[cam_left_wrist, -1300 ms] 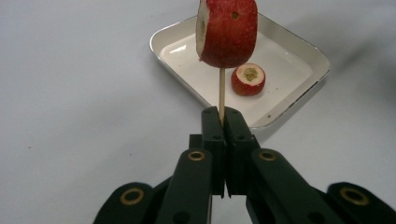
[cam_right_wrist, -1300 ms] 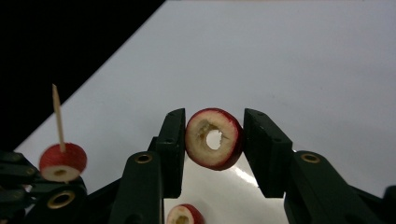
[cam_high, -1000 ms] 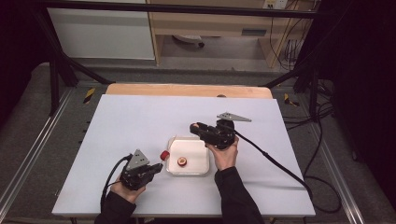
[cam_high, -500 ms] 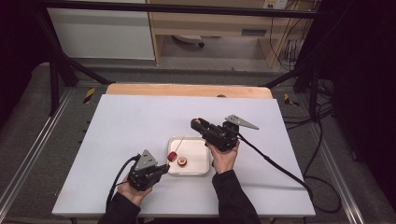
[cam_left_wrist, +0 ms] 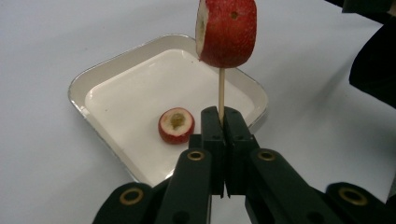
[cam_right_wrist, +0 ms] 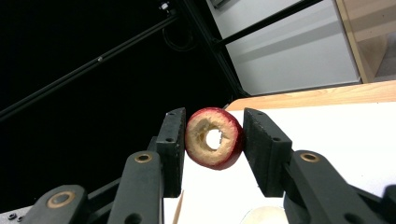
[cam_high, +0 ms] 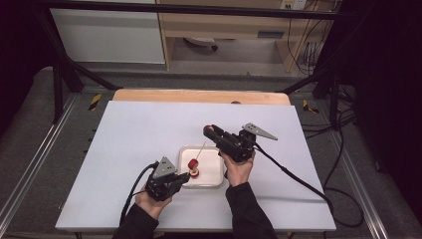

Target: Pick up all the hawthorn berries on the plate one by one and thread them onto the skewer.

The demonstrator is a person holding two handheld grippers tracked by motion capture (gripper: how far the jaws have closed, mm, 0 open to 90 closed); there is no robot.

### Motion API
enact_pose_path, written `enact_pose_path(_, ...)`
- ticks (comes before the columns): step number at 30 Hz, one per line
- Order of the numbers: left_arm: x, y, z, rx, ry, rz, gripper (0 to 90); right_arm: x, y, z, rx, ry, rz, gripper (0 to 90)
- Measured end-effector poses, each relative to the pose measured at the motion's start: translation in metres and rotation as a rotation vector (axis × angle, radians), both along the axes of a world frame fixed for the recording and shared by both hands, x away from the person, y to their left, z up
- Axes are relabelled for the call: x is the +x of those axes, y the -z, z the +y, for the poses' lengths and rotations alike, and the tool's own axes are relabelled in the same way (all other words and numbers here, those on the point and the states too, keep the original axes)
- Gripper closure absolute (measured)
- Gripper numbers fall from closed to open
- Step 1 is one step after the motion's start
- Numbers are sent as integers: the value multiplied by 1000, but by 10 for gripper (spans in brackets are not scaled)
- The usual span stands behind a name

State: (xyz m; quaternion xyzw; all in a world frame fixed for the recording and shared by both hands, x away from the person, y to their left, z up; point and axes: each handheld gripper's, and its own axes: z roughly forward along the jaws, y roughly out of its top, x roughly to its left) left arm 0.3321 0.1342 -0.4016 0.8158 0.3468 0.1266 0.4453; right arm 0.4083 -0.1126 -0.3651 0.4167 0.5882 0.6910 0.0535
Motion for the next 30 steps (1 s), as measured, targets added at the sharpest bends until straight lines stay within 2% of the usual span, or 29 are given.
enact_pose_path(12,5,-1,-1,-34,-23,33,887,-2,2,1,-18,4,-22,610)
enact_pose_path(26,6,-1,-3,-54,-31,47,887,-3,4,3,-23,5,-26,611)
enact_pose_path(30,8,-1,-1,-85,-32,73,887,-3,5,3,-34,-2,-28,610)
